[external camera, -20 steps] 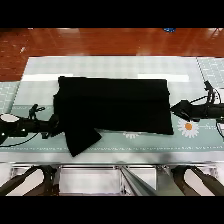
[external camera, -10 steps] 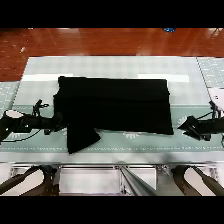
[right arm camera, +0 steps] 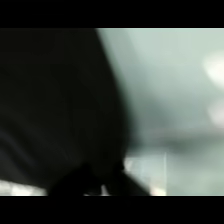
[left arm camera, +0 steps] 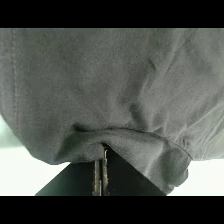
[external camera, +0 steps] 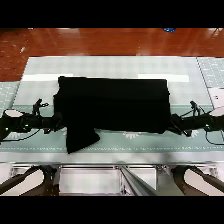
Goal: Fold the shirts.
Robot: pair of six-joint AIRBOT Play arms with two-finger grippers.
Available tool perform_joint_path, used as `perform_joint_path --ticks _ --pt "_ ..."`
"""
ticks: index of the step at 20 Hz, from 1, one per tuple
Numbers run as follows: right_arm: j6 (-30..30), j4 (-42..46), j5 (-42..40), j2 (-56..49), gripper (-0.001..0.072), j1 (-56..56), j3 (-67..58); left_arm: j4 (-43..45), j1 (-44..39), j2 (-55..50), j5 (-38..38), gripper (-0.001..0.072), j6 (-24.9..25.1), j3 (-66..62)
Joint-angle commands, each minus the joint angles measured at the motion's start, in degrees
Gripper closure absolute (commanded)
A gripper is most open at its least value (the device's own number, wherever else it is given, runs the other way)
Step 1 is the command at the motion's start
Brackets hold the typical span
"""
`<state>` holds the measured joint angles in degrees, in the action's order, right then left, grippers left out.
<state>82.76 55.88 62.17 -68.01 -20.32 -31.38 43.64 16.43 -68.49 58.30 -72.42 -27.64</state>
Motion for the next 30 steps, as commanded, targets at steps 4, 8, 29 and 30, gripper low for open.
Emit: perform_joint_path --ticks 4,8,29,30 --pt "-5.5 -0.3 3.8 -1.3 0.0687 2.0 -10.1 -0.2 1.0 0.2 6.1 0.0688 2.1 -7.5" --pt "-4.9 4.1 4.1 -1.5 0.0687 0.3 -21.1 -0.2 0.2 -2.1 7.7 0.0689 2.1 -20.6" --pt "-4.0 -10.8 -4.8 -36.1 0.03 5.0 -52.3 0.1 -8.7 -47.4 10.5 0.0206 -12.2 -73.6" --pt "-4.0 -10.5 -3.8 -35.2 0.03 4.2 -52.5 0.9 -7.5 -47.4 13.6 0.0203 -12.5 -75.0"
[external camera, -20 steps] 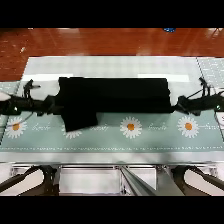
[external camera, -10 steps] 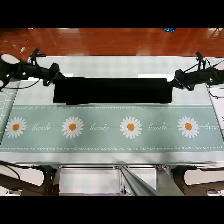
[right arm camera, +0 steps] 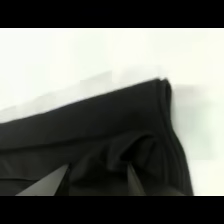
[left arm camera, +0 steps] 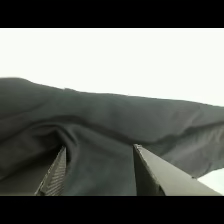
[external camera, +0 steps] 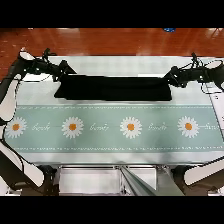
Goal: Fold the shirts.
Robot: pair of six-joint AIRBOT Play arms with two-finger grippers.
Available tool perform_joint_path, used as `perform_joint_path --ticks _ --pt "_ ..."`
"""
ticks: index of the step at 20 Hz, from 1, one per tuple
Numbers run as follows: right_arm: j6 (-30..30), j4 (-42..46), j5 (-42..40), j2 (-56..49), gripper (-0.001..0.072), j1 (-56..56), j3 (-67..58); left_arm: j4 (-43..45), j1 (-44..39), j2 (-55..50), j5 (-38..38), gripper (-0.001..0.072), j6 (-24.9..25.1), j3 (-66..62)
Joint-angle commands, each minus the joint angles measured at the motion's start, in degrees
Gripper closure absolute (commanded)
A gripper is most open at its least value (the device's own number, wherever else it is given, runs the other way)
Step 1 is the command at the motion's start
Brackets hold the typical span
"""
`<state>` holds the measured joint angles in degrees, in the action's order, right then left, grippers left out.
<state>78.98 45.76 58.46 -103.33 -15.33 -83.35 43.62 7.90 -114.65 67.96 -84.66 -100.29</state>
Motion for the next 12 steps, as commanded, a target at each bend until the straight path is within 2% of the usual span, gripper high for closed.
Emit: perform_joint_path --ticks 1,3,5,6,8,9,12 --pt "-0.2 0.0 1.3 1.2 0.03 -2.1 -1.0 2.9 3.0 -1.2 8.2 0.0203 -1.9 -4.3" --pt "-0.1 1.4 4.7 4.6 0.03 -6.0 -1.3 7.0 8.7 -0.9 20.3 0.0203 -6.6 -8.4" --pt "0.2 5.8 9.4 8.3 0.0301 -10.6 -1.3 7.4 13.5 1.6 29.7 0.0203 -6.0 -8.9" --pt "1.6 10.1 11.6 9.7 0.0301 -12.4 -1.2 9.2 14.8 3.9 31.4 0.0204 -5.8 -8.3" --pt "5.4 16.7 12.3 12.0 0.0301 -14.3 0.6 17.0 15.6 10.4 29.5 0.0204 -4.6 -5.3" --pt "5.8 17.3 12.0 12.6 0.0301 -14.6 2.1 20.2 15.4 14.4 25.8 0.0204 -4.5 -2.5" --pt "5.8 14.3 9.1 12.9 0.0301 -12.8 7.6 21.3 12.9 30.4 6.9 0.0204 -2.6 15.5"
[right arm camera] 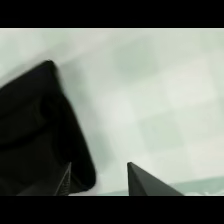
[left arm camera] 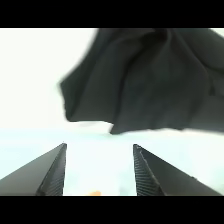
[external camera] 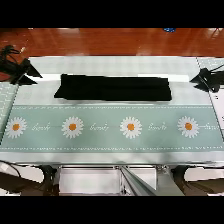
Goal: Fold the shirts.
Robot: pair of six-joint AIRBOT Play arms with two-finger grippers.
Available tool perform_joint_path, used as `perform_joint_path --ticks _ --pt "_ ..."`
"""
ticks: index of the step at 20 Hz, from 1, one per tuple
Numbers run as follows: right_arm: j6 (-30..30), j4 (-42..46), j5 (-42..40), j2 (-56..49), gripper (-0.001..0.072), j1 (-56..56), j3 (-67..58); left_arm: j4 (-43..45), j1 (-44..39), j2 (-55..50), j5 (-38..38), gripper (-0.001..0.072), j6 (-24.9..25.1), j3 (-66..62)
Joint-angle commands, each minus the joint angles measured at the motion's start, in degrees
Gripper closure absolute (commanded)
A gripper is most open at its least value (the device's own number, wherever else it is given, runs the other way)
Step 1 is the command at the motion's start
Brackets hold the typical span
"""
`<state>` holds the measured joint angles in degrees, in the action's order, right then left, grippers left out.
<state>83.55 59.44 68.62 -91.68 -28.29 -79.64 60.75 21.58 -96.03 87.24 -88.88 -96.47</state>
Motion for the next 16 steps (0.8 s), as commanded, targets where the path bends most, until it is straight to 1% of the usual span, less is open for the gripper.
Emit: perform_joint_path --ticks 1,3,4,5,6,8,10,13,16 --pt "0.9 -1.8 -3.1 1.2 0.0301 1.4 5.7 3.6 -2.6 18.1 -19.9 0.0204 3.3 19.7" --pt "-0.3 -5.3 -6.3 0.6 0.0301 4.0 6.8 3.1 -7.3 30.5 -33.3 0.0204 4.0 35.3" --pt "-0.3 -7.0 -8.0 0.0 0.03 5.2 6.7 2.5 -9.6 35.6 -37.8 0.0203 3.9 41.6" --pt "-0.2 -8.1 -9.4 -0.7 0.0299 6.0 6.5 2.0 -11.8 40.2 -40.8 0.0203 3.2 47.1" --pt "-0.2 -8.8 -10.2 -1.8 0.0298 6.8 6.0 2.0 -13.6 43.3 -41.9 0.0203 3.1 50.9" --pt "-0.2 -9.7 -9.5 -4.8 0.0298 7.5 4.3 1.8 -16.2 46.5 -41.3 0.0203 3.1 55.3" --pt "-0.2 -10.5 -7.7 -8.0 0.0297 7.7 2.6 1.3 -17.8 46.4 -40.2 0.0203 3.1 56.0" --pt "-0.2 -11.1 -4.6 -11.7 0.0297 9.3 0.9 -0.8 -18.1 45.5 -41.2 0.0203 3.1 56.0" --pt "0.0 -11.1 -4.6 -14.2 0.0297 12.9 0.8 -2.0 -18.2 44.2 -41.1 0.0203 3.1 56.0"
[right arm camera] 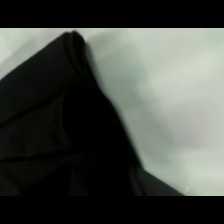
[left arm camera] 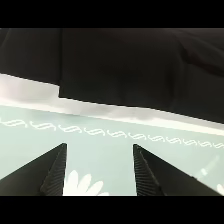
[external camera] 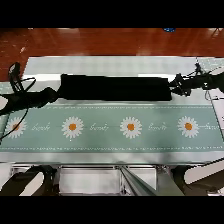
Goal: Fold the shirts.
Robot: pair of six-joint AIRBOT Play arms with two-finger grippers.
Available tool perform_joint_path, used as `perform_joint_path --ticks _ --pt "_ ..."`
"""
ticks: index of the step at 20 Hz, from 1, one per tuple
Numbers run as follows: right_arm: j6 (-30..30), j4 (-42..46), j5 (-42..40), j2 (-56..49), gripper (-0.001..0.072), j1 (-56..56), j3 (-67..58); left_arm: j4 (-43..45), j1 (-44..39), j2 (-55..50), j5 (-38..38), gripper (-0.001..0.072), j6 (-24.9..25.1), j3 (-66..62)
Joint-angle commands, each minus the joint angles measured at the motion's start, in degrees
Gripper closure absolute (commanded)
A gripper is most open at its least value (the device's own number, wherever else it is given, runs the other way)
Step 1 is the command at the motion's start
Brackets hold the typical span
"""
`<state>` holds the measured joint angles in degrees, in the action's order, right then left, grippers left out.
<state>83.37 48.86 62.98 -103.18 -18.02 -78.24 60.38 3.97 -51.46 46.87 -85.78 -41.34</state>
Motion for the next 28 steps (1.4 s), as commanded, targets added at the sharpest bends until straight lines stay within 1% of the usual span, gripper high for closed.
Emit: perform_joint_path --ticks 1,2,3,4,5,6,7,8,9,11,13,14,16,17,20,23,25,26,28 --pt "0.5 -0.5 1.0 -3.7 0.0298 3.7 -0.6 -2.6 -0.5 -0.9 -0.7 0.0203 0.0 0.9" --pt "0.6 -0.6 0.9 -4.3 0.0305 4.5 -0.6 -3.5 -0.5 -1.2 -0.8 0.0203 0.0 0.9" --pt "0.6 -0.6 0.7 -4.5 0.0377 5.4 -0.6 -3.9 -0.5 -1.4 -0.8 0.0203 0.0 0.9" --pt "0.4 -0.6 0.8 -4.5 0.0511 6.0 -0.8 -3.9 -0.5 -1.5 -0.8 0.0204 0.0 0.9" --pt "-1.0 -0.6 1.7 -4.4 0.0661 6.5 -1.7 -3.9 -0.5 -1.5 -0.8 0.0204 0.0 0.9" --pt "-2.4 -0.5 2.9 -4.1 0.0687 6.8 -3.1 -3.9 -0.5 -1.5 -0.8 0.0205 0.0 0.9" --pt "-2.9 -0.3 4.4 -3.6 0.0688 7.1 -4.7 -3.9 -0.5 -1.5 -0.7 0.024 0.0 0.9" --pt "-3.4 0.0 5.7 -2.4 0.0688 7.1 -6.1 -3.9 -0.5 -1.5 -0.5 0.0455 0.0 0.8" --pt "-3.7 0.5 6.2 -0.6 0.0688 7.1 -6.6 -3.9 -0.5 -1.5 -0.4 0.0694 0.1 0.8" --pt "-3.8 4.4 7.6 4.8 0.0688 7.1 -6.6 -5.9 -0.5 -1.5 -0.3 0.0688 1.0 0.8" --pt "-3.8 10.5 10.6 11.1 0.0688 7.1 -6.2 -10.4 -1.3 -1.6 -0.9 0.0688 4.1 0.8" --pt "-3.8 12.7 11.3 14.7 0.0688 7.1 -5.0 -12.6 -2.6 -2.0 -1.6 0.0688 5.7 0.7" --pt "-3.8 16.3 11.7 23.6 0.0688 7.0 -1.0 -13.3 -6.4 -4.2 -1.9 0.0689 5.8 -1.2" --pt "-4.1 16.4 11.7 28.2 0.0688 7.0 1.4 -13.3 -9.0 -6.6 -1.9 0.0689 5.8 -3.1" --pt "-4.0 15.8 11.7 43.1 0.0688 7.0 10.2 -13.3 -18.7 -16.0 -1.9 0.0689 5.8 -10.4" --pt "-1.4 14.1 12.5 55.5 0.0688 7.1 17.9 -13.5 -29.3 -29.4 -1.7 0.0689 5.6 -22.8" --pt "0.1 12.5 13.9 61.0 0.0688 7.1 20.7 -14.6 -35.0 -38.4 1.1 0.0689 5.6 -32.5" --pt "0.5 11.5 14.7 63.0 0.0688 7.2 21.2 -15.5 -37.9 -43.1 3.1 0.0689 5.6 -37.5" --pt "0.5 9.7 15.3 65.5 0.0688 7.1 21.2 -17.4 -42.8 -51.1 4.6 0.0689 5.0 -45.7"
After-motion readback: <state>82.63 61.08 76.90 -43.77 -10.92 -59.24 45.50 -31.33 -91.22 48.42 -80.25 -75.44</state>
